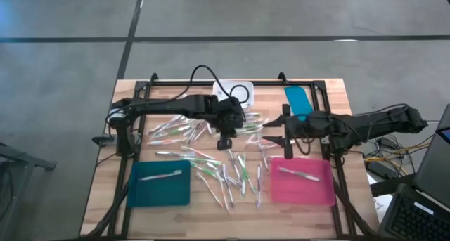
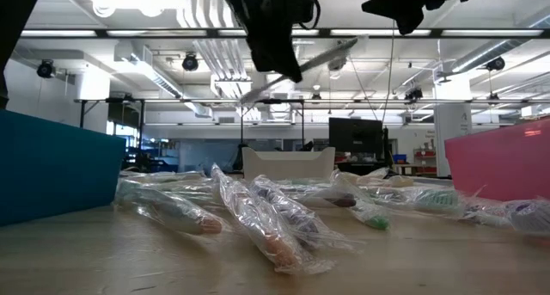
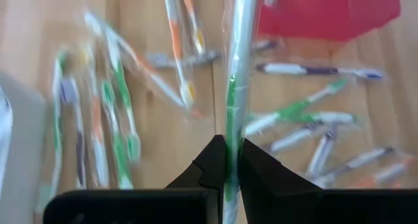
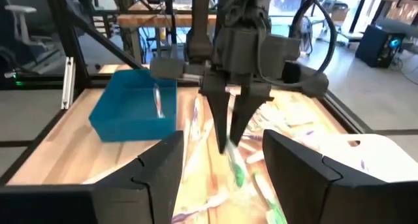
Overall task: Pick & Place Toothbrushes
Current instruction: Put the green toothbrush into the pink bin
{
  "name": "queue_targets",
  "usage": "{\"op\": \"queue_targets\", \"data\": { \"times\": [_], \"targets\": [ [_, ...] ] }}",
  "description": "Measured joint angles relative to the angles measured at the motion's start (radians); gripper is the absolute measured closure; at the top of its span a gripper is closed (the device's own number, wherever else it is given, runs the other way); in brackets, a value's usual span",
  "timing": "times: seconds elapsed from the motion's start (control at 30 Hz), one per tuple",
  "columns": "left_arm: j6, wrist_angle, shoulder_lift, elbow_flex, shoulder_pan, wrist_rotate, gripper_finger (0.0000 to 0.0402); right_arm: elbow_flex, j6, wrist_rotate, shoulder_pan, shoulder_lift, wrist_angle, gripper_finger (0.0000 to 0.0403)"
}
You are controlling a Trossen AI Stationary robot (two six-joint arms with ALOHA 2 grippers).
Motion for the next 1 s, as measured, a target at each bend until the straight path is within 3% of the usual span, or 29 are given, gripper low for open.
{"op": "queue_targets", "data": {
  "times": [0.37,0.63,1.0],
  "targets": [
    [-0.167,-0.191,0.002,0.004,-0.016,-0.001,0.0372,0.014,0.02,0.0,0.0,0.146,0.001,0.0198],
    [-0.198,-0.229,0.048,0.003,-0.072,0.003,0.0372,0.036,0.048,-0.007,0.006,0.309,0.012,0.0186],
    [-0.219,-0.211,0.108,0.004,-0.121,0.005,0.0372,0.111,0.045,-0.012,0.081,0.488,0.011,0.0205]
  ]
}}
